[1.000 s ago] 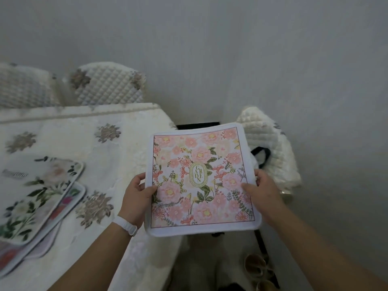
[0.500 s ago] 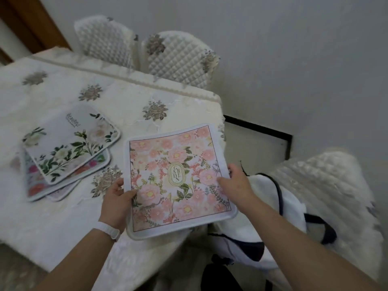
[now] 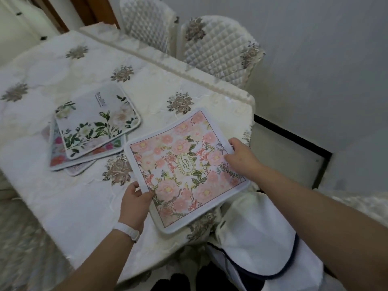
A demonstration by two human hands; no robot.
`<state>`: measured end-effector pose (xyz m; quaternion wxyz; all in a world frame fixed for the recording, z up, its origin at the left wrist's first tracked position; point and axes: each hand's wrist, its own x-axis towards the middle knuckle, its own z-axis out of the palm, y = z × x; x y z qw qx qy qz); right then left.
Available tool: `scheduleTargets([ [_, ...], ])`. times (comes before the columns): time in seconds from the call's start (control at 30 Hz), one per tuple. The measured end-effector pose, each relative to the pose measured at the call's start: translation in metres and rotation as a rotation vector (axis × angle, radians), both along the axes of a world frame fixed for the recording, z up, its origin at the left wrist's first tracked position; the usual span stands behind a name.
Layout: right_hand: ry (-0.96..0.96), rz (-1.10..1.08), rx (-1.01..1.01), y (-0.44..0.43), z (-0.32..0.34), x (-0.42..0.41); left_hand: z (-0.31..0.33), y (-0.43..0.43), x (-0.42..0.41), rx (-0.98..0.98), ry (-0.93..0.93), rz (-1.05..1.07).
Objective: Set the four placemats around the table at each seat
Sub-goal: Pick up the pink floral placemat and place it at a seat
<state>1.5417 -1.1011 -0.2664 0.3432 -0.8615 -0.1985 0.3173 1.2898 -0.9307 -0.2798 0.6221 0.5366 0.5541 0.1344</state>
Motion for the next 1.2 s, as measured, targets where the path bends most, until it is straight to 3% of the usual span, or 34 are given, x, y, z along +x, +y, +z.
scheduleTargets([
  [0.53, -0.227, 0.244, -0.187, 0.034, -0.051, 0.043, -0.044, -0.039, 0.008, -0.053, 0.15, 0.016],
  [0.7, -0.462, 0.375, -0.269, 0.021, -0.066, 0.049, -0.043, -0.055, 0.004, 0.145, 0.256, -0.105],
  [0.8, -0.47, 0.399, -0.284, 0.0, -0.073, 0.049, -0.048, -0.073, -0.004, 0.375, 0.369, -0.215],
  [0.93, -0.461, 0.531, -0.242, -0.04, -0.081, 0.044, -0.067, -0.1, -0.02, 0.658, 0.55, -0.519],
  [1.03, -0.492, 0.627, -0.277, -0.063, -0.085, 0.042, -0.079, -0.113, -0.026, 0.724, 0.632, -0.638],
  [1.2, -0.519, 0.734, -0.355, -0.067, -0.083, 0.052, -0.087, -0.118, -0.028, 0.749, 0.653, -0.648],
])
